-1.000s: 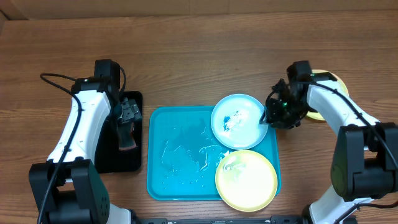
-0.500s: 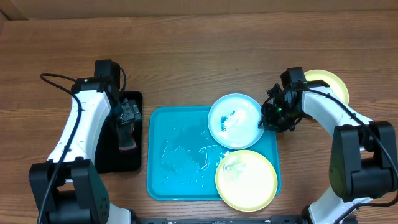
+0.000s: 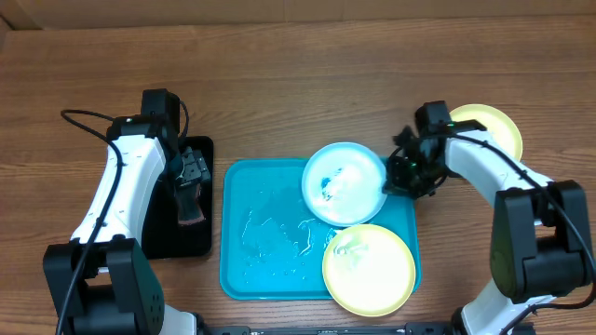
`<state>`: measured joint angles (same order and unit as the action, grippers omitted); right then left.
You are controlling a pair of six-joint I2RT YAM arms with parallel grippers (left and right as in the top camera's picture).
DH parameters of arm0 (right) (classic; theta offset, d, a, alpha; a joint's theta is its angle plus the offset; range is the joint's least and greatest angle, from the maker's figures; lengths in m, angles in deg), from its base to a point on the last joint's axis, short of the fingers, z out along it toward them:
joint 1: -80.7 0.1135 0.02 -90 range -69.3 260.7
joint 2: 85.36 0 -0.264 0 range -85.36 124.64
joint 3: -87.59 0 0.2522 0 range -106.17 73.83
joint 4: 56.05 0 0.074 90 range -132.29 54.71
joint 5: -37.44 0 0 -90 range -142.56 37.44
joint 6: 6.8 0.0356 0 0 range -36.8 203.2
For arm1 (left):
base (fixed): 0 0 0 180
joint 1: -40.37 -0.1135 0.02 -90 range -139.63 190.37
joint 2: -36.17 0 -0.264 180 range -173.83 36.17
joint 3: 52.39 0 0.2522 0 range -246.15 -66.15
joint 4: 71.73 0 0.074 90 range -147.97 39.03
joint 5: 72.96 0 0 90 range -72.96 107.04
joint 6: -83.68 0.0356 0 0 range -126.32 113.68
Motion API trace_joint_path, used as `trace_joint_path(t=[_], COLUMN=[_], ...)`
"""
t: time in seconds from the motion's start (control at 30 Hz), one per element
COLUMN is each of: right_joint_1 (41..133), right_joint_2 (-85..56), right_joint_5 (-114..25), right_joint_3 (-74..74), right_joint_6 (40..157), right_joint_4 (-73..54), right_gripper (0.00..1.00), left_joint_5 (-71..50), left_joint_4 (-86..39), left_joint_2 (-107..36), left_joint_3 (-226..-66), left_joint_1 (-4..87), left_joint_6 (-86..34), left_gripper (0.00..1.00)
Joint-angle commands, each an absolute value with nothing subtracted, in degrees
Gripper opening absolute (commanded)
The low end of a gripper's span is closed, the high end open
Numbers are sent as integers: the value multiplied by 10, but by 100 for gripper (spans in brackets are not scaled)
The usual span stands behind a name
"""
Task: Clean dirty plates on tray and stack at the side
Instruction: 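Grip the light-blue plate's rim and drag it to the tray center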
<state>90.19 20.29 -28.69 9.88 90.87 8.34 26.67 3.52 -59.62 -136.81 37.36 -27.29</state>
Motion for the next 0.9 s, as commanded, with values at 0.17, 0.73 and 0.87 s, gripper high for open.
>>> trace_joint_path(t=[0.17,0.73,0.87], right_joint_1=[1020,1047,1047], right_joint_2=[202,202,202], right_joint_5=[-261,-261,-261], right_joint_3=[101,101,101], right_joint_6=[939,978,978], right_joint_4=[45,36,45], right_gripper=[4,4,4], left_joint_5=[263,266,262], left_joint_4=[35,-37,-64], left_joint_2=[-597,-598,-598], left_joint_3=[-1380,-1292,-1258], left_joint_1=[374,374,374], left_joint_6=[-256,-227,-237], left_gripper=[79,66,52])
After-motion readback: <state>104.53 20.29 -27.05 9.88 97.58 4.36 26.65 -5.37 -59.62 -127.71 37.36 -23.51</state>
